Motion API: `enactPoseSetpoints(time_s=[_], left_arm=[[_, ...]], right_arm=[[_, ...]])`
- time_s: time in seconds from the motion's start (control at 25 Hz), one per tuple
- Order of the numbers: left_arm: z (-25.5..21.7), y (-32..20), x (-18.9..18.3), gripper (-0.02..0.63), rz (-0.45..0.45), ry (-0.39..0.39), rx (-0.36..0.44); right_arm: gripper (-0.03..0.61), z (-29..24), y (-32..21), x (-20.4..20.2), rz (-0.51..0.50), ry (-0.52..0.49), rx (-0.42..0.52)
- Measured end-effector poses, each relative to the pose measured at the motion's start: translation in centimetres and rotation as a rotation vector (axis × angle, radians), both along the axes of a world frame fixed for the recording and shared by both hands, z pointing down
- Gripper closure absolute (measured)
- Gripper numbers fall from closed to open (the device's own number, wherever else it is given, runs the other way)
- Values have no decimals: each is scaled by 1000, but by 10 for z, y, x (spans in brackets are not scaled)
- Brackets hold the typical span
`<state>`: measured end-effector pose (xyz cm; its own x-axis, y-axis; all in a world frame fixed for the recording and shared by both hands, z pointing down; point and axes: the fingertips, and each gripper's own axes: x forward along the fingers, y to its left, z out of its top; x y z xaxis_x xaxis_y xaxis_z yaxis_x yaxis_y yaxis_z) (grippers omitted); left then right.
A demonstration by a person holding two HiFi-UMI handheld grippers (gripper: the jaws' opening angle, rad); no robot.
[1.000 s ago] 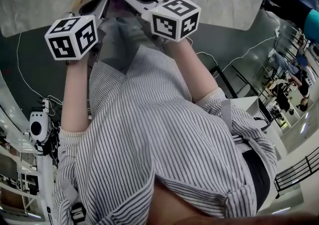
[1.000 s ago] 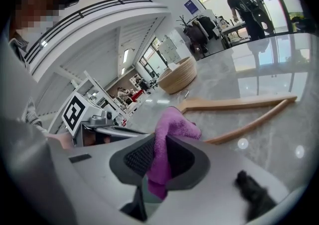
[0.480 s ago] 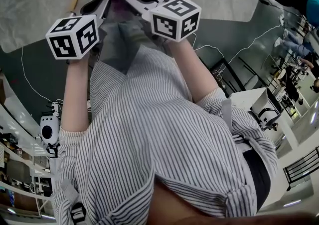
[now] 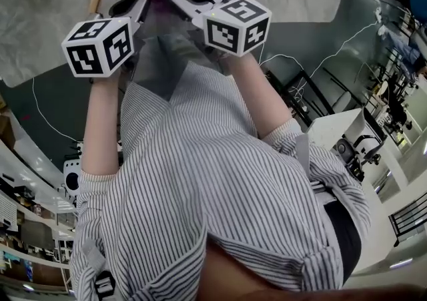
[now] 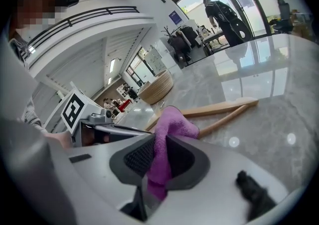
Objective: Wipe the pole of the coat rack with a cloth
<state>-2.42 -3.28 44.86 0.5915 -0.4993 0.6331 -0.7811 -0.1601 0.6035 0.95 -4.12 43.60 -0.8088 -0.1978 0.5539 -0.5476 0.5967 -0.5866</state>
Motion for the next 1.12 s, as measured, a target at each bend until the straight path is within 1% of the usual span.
enactPoseSetpoints(time_s=[0.72, 1.12], left_arm=[[-3, -26, 36, 601, 82, 44, 6], [-6, -37, 53, 601, 111, 48, 20]], right_arm=[[512, 1, -22, 41, 127, 17, 3], [512, 6, -34, 69, 200, 35, 3]])
